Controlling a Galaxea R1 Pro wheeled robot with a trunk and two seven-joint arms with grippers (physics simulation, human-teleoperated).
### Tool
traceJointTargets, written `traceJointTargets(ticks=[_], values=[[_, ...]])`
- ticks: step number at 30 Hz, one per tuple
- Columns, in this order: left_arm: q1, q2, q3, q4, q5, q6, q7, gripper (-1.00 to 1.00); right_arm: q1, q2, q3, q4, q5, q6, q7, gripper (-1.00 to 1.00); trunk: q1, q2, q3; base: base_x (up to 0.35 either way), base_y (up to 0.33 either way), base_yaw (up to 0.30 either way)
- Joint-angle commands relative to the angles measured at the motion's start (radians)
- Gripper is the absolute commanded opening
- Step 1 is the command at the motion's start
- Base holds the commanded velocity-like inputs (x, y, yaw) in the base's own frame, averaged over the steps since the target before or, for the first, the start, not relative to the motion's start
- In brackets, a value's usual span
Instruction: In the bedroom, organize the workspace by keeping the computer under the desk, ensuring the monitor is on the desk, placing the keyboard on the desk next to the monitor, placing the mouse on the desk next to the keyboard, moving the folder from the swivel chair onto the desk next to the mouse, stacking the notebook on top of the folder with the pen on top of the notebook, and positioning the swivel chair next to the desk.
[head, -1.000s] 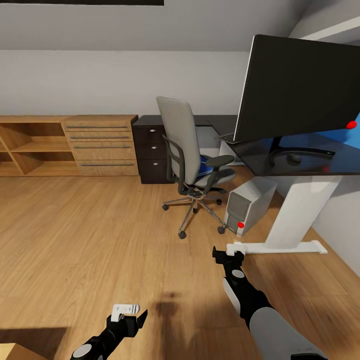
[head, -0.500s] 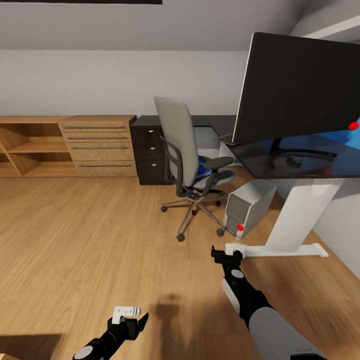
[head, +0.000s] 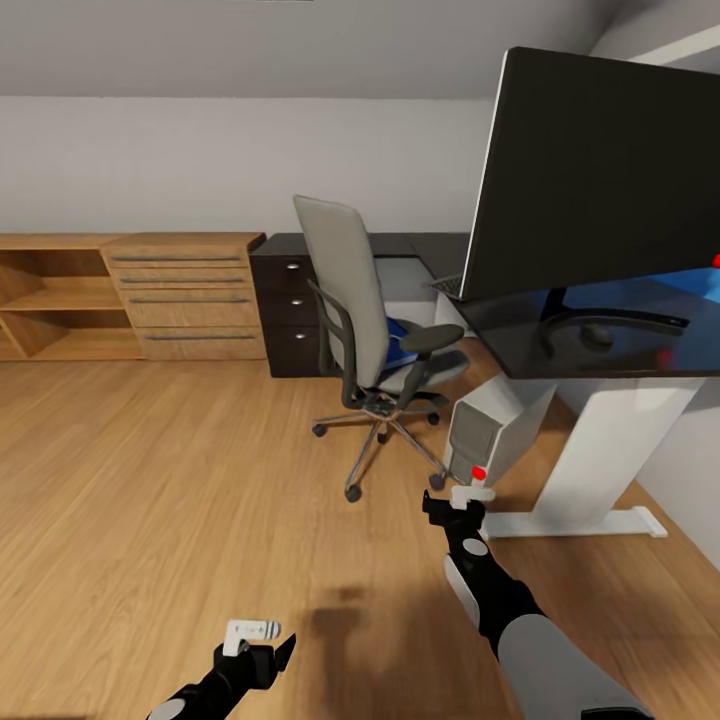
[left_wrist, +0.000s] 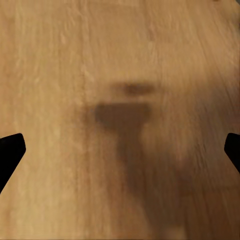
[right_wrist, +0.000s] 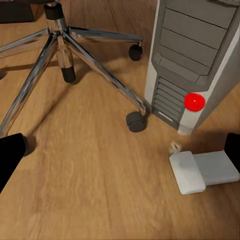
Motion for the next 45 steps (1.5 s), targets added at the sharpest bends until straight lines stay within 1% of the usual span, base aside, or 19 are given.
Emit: traceJointTargets(ticks=[1,9,21,45], values=[[0.000,-0.001,0.004,0.000,0.003,0.008,-0.007,1.00,-0.001,0.000,0.000,0.001,0.003,-0.002,-0.004,1.00,0.000,0.000,-0.001,0.076,-0.016,0.000],[0.000,-0.002,0.004,0.049,0.002,0.005,-0.005,1.00,-0.001,0.000,0.000,0.002,0.002,-0.003,-0.004,1.00,0.000,0.000,-0.001,0.031,-0.007,0.000],[-0.001,-0.002,0.004,0.060,0.002,-0.038,-0.005,1.00,0.000,0.000,0.000,0.001,0.003,-0.003,-0.004,1.00,0.000,0.000,-0.001,0.002,-0.001,0.000],[0.000,-0.001,0.005,0.070,0.003,-0.043,-0.002,1.00,0.000,0.000,-0.001,0.001,0.003,-0.023,-0.004,1.00,0.000,0.000,0.035,0.000,0.000,0.000]])
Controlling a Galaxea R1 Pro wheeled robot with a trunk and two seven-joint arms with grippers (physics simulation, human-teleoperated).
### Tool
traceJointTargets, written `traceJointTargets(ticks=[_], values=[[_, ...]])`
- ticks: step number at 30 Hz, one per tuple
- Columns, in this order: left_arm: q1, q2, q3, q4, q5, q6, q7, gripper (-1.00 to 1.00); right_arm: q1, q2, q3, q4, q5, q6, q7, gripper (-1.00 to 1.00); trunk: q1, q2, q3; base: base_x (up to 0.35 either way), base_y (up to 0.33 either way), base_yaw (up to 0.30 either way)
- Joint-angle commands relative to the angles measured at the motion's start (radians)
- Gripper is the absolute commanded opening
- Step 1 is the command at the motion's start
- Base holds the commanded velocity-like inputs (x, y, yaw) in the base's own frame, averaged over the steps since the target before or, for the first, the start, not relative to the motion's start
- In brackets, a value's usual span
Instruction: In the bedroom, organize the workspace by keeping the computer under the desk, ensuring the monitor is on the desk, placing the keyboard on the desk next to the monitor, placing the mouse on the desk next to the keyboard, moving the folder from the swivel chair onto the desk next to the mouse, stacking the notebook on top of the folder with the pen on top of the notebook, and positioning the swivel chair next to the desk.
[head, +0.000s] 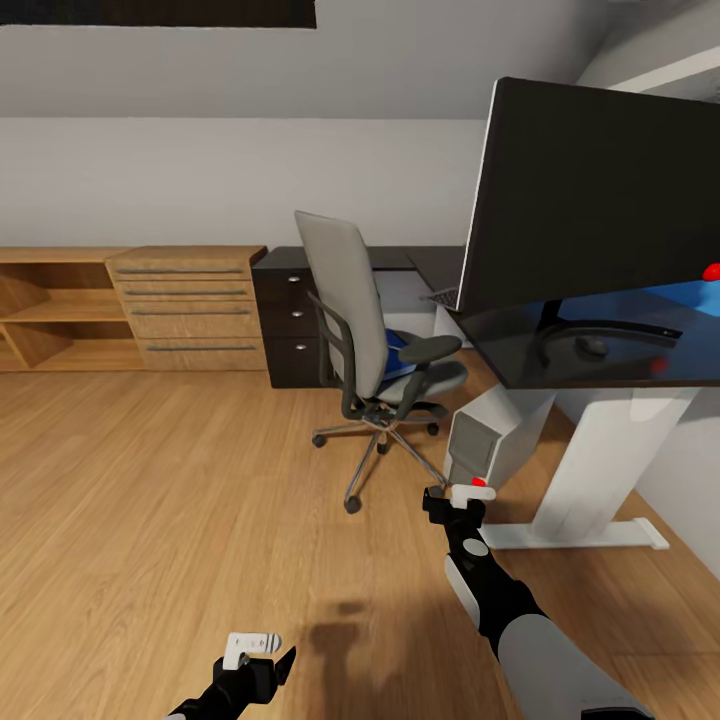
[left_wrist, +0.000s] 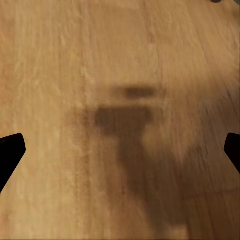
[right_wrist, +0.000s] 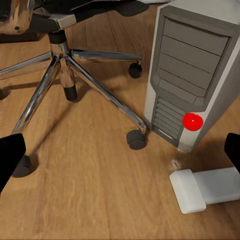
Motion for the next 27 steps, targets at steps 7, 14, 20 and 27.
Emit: traceJointTargets(ticks=[7,14,20,27], values=[[-0.001,-0.001,0.004,0.000,0.003,0.008,-0.008,1.00,-0.001,0.000,-0.001,0.000,0.003,-0.003,-0.004,1.00,0.000,0.000,0.010,0.000,0.000,0.000],[-0.001,-0.001,0.004,0.000,0.003,0.008,-0.008,1.00,-0.001,0.000,-0.001,-0.002,0.003,-0.003,-0.004,1.00,0.000,0.000,0.022,0.000,0.000,0.000],[-0.001,-0.001,0.005,0.000,0.003,0.008,-0.008,1.00,-0.001,0.000,-0.001,-0.013,0.003,-0.003,-0.005,1.00,0.000,0.000,0.030,0.000,0.000,0.000],[0.000,-0.001,0.006,0.001,0.003,0.008,-0.007,1.00,-0.001,-0.001,-0.002,-0.023,0.003,-0.003,-0.007,1.00,0.000,0.000,0.032,0.000,0.000,0.000]])
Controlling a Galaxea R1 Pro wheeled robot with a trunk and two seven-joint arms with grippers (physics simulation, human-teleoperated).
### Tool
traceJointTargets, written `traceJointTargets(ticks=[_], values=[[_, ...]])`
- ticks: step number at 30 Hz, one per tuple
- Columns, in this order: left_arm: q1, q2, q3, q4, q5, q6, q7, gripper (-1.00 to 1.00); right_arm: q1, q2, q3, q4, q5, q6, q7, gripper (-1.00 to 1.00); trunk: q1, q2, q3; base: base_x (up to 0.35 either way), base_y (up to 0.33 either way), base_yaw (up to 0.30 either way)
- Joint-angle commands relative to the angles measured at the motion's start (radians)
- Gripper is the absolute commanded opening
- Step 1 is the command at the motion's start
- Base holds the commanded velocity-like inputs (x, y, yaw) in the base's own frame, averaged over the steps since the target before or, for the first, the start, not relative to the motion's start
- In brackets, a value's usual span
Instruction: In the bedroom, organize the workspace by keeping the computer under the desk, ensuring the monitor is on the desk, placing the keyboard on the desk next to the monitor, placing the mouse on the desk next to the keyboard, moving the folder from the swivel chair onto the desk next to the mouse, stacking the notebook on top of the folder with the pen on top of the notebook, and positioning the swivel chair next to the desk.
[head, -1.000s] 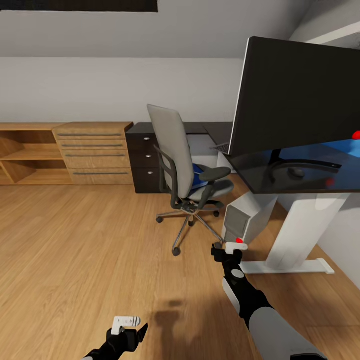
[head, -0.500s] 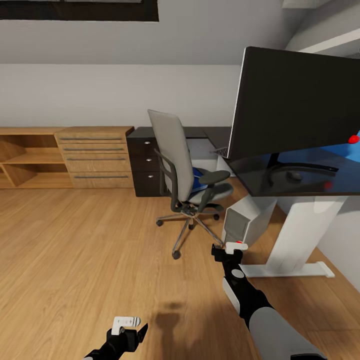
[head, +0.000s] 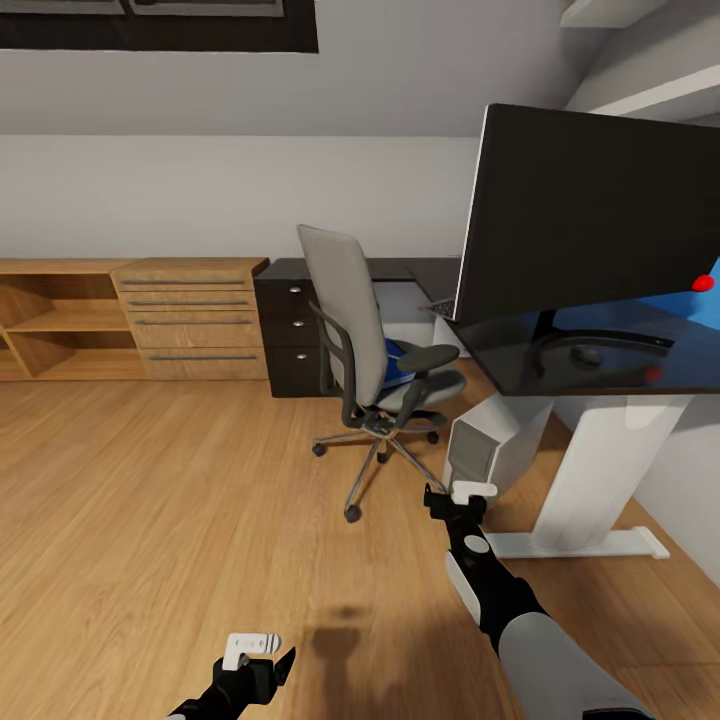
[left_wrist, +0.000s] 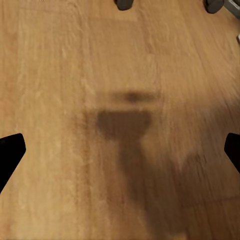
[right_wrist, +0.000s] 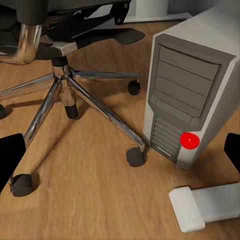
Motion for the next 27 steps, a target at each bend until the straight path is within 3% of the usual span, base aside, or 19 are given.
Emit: traceJointTargets(ticks=[1,23,27], values=[[-0.001,-0.001,0.004,-0.001,0.003,0.008,-0.008,1.00,-0.001,0.000,0.000,0.000,0.003,-0.003,-0.004,1.00,0.000,0.000,-0.001,0.000,0.000,0.000],[-0.001,0.000,0.007,0.010,0.003,0.008,-0.007,1.00,-0.003,0.006,0.004,0.007,0.005,0.006,-0.005,1.00,0.000,0.000,0.000,0.000,0.000,0.000],[0.000,0.000,0.007,0.010,0.003,0.008,-0.006,1.00,-0.078,0.016,0.005,0.031,0.009,0.018,-0.009,1.00,0.000,0.000,0.000,0.000,0.000,0.000]])
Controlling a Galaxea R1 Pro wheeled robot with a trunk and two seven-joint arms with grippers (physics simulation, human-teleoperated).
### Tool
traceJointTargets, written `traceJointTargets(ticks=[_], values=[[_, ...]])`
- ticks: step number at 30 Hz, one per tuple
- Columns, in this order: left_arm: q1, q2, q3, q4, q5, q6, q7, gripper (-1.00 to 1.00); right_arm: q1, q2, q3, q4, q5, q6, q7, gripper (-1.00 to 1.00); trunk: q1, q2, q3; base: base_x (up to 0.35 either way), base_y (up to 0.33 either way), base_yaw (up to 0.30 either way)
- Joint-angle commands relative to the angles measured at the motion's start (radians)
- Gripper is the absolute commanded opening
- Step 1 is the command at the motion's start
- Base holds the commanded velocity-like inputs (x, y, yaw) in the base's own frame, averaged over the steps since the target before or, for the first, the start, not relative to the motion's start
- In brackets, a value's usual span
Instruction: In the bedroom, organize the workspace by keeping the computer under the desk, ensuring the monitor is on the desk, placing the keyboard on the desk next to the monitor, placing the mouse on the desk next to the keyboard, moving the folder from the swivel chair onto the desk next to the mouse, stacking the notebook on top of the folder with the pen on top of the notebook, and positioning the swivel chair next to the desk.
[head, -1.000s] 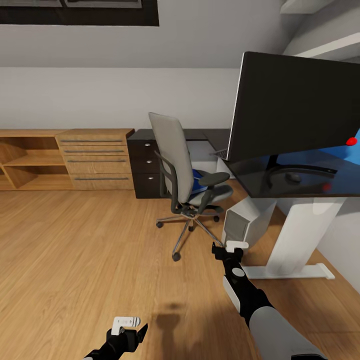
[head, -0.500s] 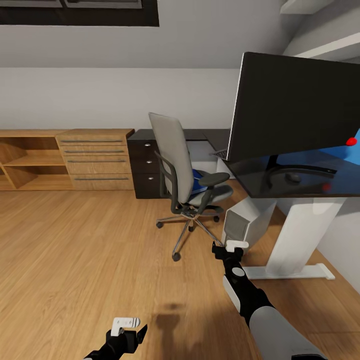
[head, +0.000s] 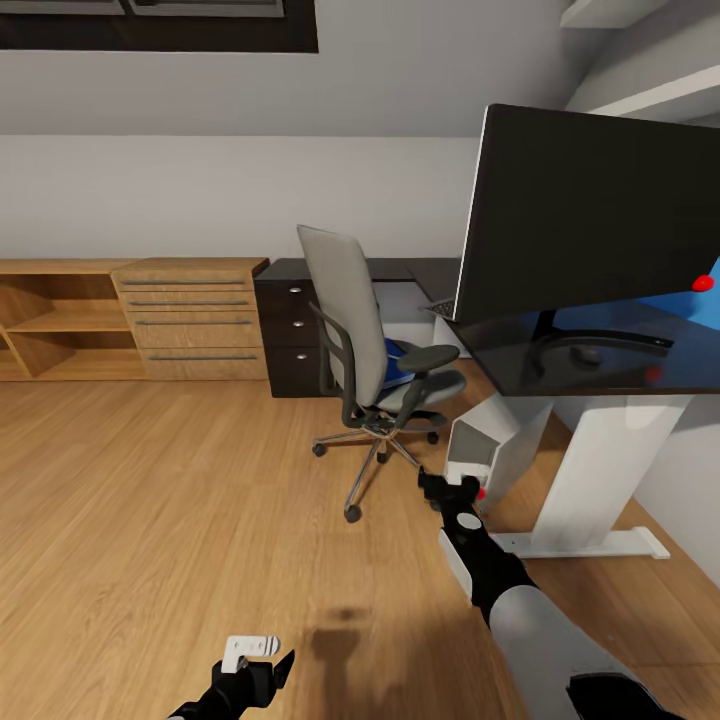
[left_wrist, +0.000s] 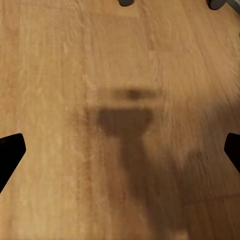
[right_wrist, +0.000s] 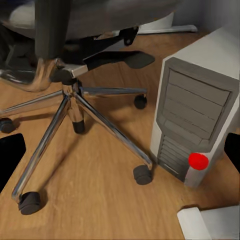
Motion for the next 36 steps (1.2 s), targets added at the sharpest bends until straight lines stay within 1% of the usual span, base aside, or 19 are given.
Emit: traceJointTargets(ticks=[1,5,8,9,10,11,12,14,20,28,36], values=[[-0.001,-0.001,0.005,-0.001,0.003,0.008,-0.008,1.00,-0.028,0.000,0.000,0.022,0.002,0.008,-0.005,1.00,0.000,0.000,-0.001,0.000,0.000,0.000],[-0.001,0.000,0.011,-0.001,0.003,0.008,-0.007,1.00,-0.127,0.000,-0.003,0.125,-0.001,0.040,-0.005,1.00,0.000,0.000,-0.001,0.000,0.000,0.000],[0.000,0.001,0.024,-0.001,0.002,0.008,-0.007,1.00,-0.179,0.000,-0.005,0.176,-0.003,0.043,-0.006,1.00,0.000,0.000,-0.001,0.000,0.000,0.000],[0.000,0.001,0.033,0.000,0.002,0.008,-0.007,1.00,-0.200,0.000,-0.007,0.196,-0.004,0.038,-0.006,1.00,0.000,0.000,-0.001,0.000,0.000,0.000],[0.000,0.001,0.036,0.000,0.002,0.008,-0.007,1.00,-0.207,0.000,-0.008,0.204,-0.004,0.032,-0.006,1.00,0.000,0.000,-0.001,0.000,0.000,0.000],[-0.001,0.002,0.042,0.000,0.001,0.008,-0.007,1.00,-0.221,0.001,-0.009,0.223,-0.005,-0.003,-0.005,1.00,0.000,0.000,-0.001,0.000,0.000,0.000],[-0.001,0.002,0.043,0.000,0.001,0.008,-0.007,1.00,-0.224,0.002,-0.009,0.230,-0.004,-0.021,-0.005,1.00,0.000,0.000,-0.001,0.000,0.000,0.000],[-0.001,0.002,0.049,0.000,0.001,0.007,-0.007,1.00,-0.231,0.005,-0.005,0.280,-0.002,-0.100,-0.005,1.00,0.000,0.000,-0.001,0.000,0.000,0.000],[-0.001,0.003,0.053,0.000,0.000,0.008,-0.007,1.00,-0.235,0.007,-0.002,0.329,0.001,-0.163,0.000,1.00,0.000,0.000,-0.001,0.000,0.000,0.000],[-0.001,0.003,0.055,0.013,0.001,0.007,-0.007,1.00,-0.236,0.001,-0.006,0.334,0.000,-0.176,-0.003,1.00,0.000,0.000,-0.001,0.032,-0.017,0.000],[-0.001,0.003,0.056,0.014,0.001,0.007,-0.007,1.00,-0.236,-0.002,-0.007,0.333,0.000,-0.189,-0.006,1.00,0.000,0.000,-0.001,0.188,-0.140,0.000]])
